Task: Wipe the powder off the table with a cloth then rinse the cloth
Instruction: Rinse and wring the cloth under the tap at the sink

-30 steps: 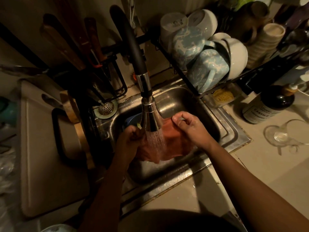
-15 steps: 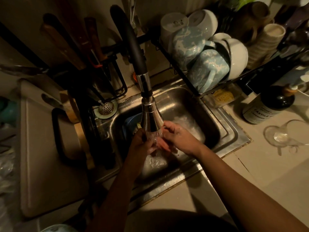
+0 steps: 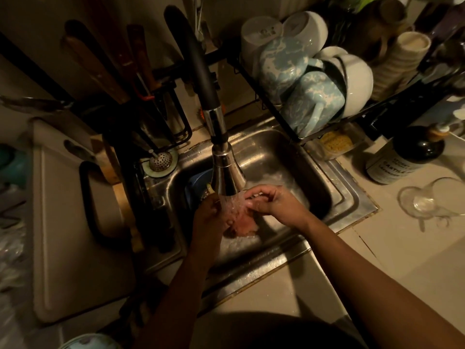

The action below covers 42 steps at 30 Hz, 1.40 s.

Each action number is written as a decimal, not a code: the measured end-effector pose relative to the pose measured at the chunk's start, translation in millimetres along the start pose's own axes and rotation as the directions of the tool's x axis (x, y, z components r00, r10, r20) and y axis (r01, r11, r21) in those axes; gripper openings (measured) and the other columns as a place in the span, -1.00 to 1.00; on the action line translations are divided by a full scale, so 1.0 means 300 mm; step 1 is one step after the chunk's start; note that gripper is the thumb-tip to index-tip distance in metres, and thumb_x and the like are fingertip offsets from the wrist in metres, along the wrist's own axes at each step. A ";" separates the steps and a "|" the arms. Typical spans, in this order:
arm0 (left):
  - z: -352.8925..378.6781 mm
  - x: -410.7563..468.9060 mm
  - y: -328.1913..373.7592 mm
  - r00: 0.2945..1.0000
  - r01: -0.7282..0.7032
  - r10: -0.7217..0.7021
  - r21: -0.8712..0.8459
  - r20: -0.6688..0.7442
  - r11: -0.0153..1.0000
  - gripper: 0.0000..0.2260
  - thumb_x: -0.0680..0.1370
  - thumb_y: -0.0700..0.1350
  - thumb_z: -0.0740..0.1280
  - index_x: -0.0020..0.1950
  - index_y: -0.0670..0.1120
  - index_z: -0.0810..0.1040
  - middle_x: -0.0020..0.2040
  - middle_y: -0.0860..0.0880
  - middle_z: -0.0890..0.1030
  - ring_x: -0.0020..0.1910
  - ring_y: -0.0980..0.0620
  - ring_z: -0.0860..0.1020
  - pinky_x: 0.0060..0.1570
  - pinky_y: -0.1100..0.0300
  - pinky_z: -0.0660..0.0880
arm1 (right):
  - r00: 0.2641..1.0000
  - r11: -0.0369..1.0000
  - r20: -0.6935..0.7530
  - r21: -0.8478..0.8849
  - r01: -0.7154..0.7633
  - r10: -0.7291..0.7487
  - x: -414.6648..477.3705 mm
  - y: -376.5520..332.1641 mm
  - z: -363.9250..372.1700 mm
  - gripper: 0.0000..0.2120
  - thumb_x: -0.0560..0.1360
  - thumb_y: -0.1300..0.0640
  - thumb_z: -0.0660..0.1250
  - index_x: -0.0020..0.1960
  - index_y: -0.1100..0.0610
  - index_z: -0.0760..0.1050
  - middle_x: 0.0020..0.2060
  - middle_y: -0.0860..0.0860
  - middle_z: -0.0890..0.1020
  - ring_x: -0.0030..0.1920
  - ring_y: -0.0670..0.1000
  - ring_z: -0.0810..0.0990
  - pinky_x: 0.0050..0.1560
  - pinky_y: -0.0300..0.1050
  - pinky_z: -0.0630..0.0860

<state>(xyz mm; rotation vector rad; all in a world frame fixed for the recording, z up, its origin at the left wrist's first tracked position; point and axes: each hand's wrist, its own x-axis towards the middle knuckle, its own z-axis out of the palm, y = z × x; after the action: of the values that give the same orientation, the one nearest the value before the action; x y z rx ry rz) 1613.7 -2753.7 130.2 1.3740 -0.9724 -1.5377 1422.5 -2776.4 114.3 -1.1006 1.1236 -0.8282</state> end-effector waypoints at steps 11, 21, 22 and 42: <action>0.029 -0.036 0.060 0.968 0.175 -0.076 -0.428 0.239 0.886 -0.58 0.63 -0.19 0.12 -0.24 -0.02 0.73 -0.22 -0.10 0.70 -0.22 -0.05 0.67 -0.20 0.06 0.60 | 0.903 0.880 0.073 0.200 -0.430 0.424 -0.016 0.099 0.062 -0.72 0.66 -0.01 0.22 0.22 0.11 0.56 0.06 0.08 0.69 0.06 0.03 0.65 0.01 -0.18 0.59; -0.028 -0.007 0.053 0.982 0.082 -0.036 -0.246 0.187 0.966 -0.59 0.21 -0.42 0.47 -0.02 -0.19 0.46 -0.24 -0.03 0.65 -0.25 0.04 0.66 -0.29 0.14 0.62 | 0.882 0.614 0.090 0.684 -0.393 0.463 0.004 0.117 0.092 -0.77 0.54 0.46 0.13 -0.03 0.21 0.47 -0.13 0.19 0.58 -0.24 0.04 0.61 -0.26 -0.06 0.64; -0.038 -0.001 0.046 0.989 0.073 -0.047 -0.180 0.144 0.981 -0.61 0.25 -0.43 0.42 0.01 -0.18 0.46 -0.19 -0.05 0.64 -0.23 0.04 0.65 -0.29 0.14 0.62 | 0.894 0.622 0.040 0.704 -0.343 0.447 0.005 0.109 0.086 -0.71 0.51 0.51 0.11 -0.02 0.20 0.48 -0.15 0.18 0.57 -0.23 0.05 0.60 -0.26 -0.08 0.62; -0.002 0.050 -0.037 0.999 0.014 -0.018 0.119 0.037 0.993 -0.40 0.29 -0.17 0.57 0.29 -0.20 0.49 0.10 -0.24 0.64 0.05 -0.24 0.65 -0.09 -0.08 0.64 | 0.982 0.742 0.027 0.652 -0.158 0.185 0.019 0.057 0.123 -0.80 0.61 0.23 0.23 0.11 0.33 0.55 -0.10 0.26 0.61 -0.23 0.12 0.51 -0.25 -0.08 0.52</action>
<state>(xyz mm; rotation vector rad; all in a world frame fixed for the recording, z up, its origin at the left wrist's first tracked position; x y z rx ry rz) 1612.6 -2763.8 114.5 1.4427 -1.0933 -1.5438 1459.4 -2767.6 98.4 -0.3831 0.8411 -0.9936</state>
